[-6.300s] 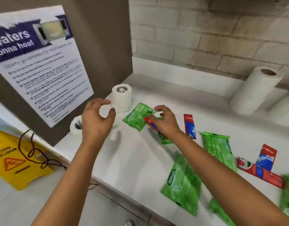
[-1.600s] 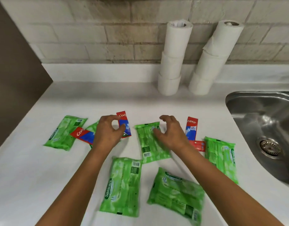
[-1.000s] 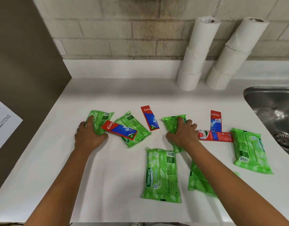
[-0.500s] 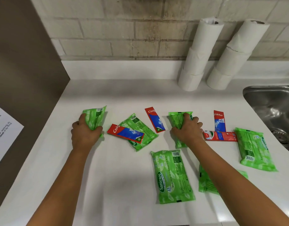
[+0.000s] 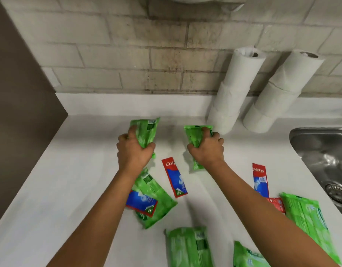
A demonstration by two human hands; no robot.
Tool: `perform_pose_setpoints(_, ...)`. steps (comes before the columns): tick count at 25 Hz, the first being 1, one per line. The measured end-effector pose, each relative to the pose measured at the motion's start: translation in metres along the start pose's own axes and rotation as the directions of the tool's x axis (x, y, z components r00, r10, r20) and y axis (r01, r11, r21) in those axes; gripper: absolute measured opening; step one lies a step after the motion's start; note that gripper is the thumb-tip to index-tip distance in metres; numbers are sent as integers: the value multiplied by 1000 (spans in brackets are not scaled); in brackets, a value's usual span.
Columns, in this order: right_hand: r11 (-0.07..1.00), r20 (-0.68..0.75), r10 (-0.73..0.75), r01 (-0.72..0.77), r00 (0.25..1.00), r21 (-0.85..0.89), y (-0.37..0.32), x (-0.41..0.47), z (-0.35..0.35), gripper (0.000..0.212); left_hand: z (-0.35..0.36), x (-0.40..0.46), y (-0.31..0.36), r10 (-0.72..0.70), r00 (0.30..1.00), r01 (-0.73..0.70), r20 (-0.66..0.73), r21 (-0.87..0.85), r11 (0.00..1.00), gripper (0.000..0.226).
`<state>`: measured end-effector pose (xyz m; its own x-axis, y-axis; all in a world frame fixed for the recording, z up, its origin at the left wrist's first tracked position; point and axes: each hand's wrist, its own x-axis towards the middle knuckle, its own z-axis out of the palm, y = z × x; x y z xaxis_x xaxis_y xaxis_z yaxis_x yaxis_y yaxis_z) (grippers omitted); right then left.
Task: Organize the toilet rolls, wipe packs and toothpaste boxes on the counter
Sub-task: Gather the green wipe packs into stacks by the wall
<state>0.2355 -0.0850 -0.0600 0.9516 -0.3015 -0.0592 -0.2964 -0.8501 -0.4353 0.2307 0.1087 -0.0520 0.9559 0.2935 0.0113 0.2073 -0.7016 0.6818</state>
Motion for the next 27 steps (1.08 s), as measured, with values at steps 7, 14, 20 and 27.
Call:
perform_pose_setpoints(7, 999, 68, 5, -2, 998, -40, -18, 78, 24, 75, 55, 60, 18, -37, 993, 30, 108, 66, 997, 69)
perform_pose_setpoints(14, 986, 57, 59, -50, 997, -159, -17, 125, 60, 74, 113, 101, 29, -61, 982, 7, 178, 291, 957, 75)
perform_pose_setpoints(20, 991, 6, -43, 43, 999, -125, -17, 120, 62, 74, 129, 107, 34, -27, 978, -74, 206, 470, 880, 82)
perform_pose_setpoints(27, 986, 68, -164, 166, 984, -14, 6, 30, 33, 59, 70, 22, 5, 28, 988, -80, 152, 342, 936, 64)
